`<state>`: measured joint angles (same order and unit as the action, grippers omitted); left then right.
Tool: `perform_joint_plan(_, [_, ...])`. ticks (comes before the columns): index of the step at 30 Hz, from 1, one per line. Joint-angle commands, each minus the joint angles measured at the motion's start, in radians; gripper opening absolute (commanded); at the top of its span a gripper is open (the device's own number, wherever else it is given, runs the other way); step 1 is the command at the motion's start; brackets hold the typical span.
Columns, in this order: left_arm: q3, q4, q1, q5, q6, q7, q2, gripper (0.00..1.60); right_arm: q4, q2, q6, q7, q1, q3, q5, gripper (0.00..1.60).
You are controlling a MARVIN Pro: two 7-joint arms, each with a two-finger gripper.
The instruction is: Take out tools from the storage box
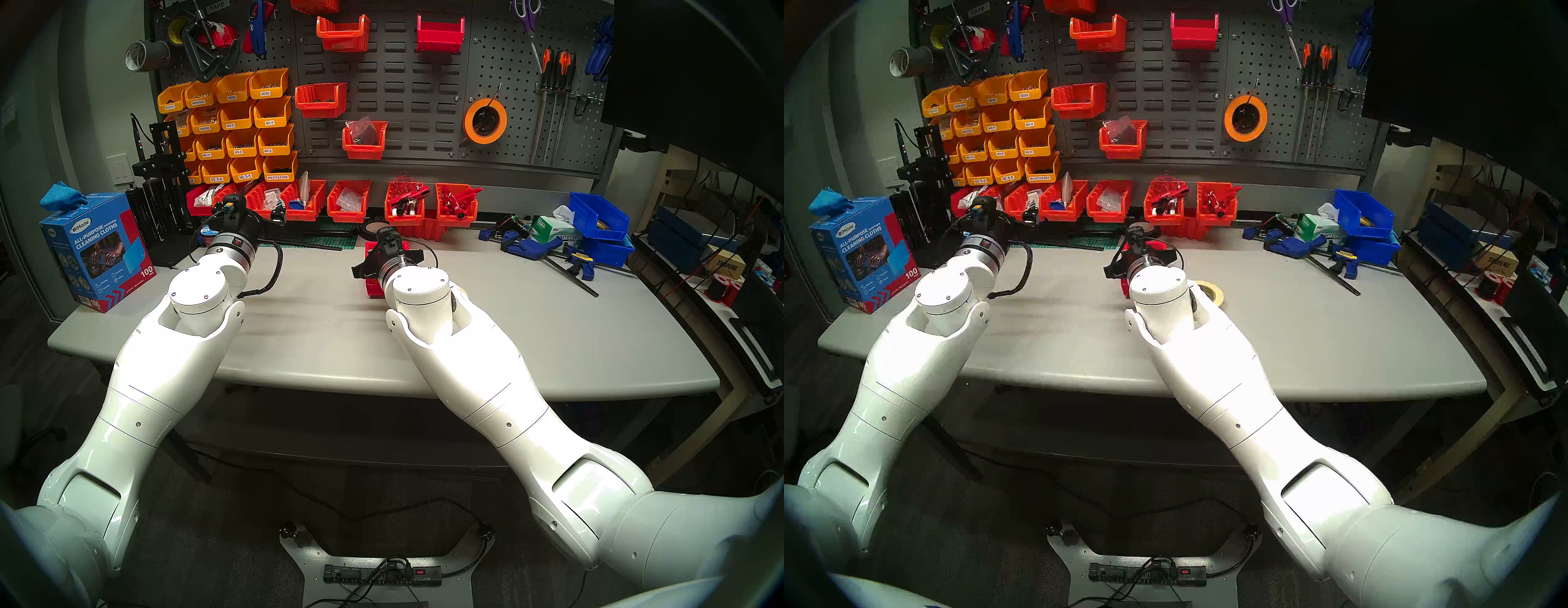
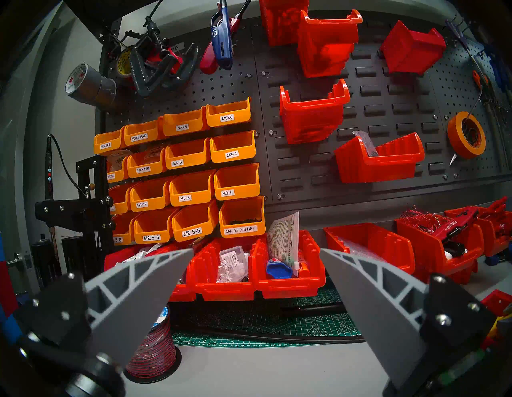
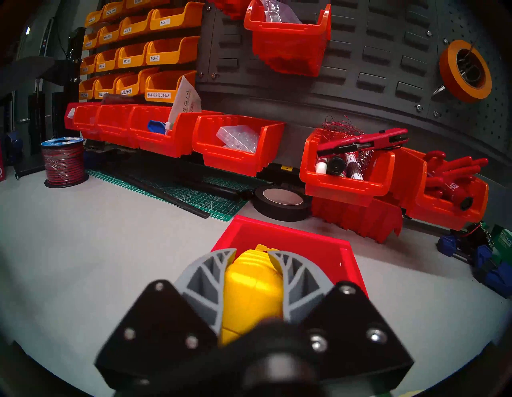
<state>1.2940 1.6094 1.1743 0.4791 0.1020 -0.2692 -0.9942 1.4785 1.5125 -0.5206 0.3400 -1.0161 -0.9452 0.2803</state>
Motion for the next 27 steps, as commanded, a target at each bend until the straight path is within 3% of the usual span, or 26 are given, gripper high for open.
perform_joint_plan(1, [0.007,0.008,-0.015,0.0,0.0,0.0,0.002,1.6,0.02,-0.011,0.029,-0.012,0.014,0.001,-0.008,0.0])
perform_joint_plan(19, [0.007,0.008,-0.015,0.0,0.0,0.0,0.002,1.6,0.057,-0.027,0.022,-0.02,0.001,-0.002,-0.005,0.0])
perform_joint_plan(27, [0.007,0.008,-0.015,0.0,-0.001,0.0,0.002,1.6,0.116,-0.089,0.011,-0.027,-0.002,-0.02,-0.014,0.0])
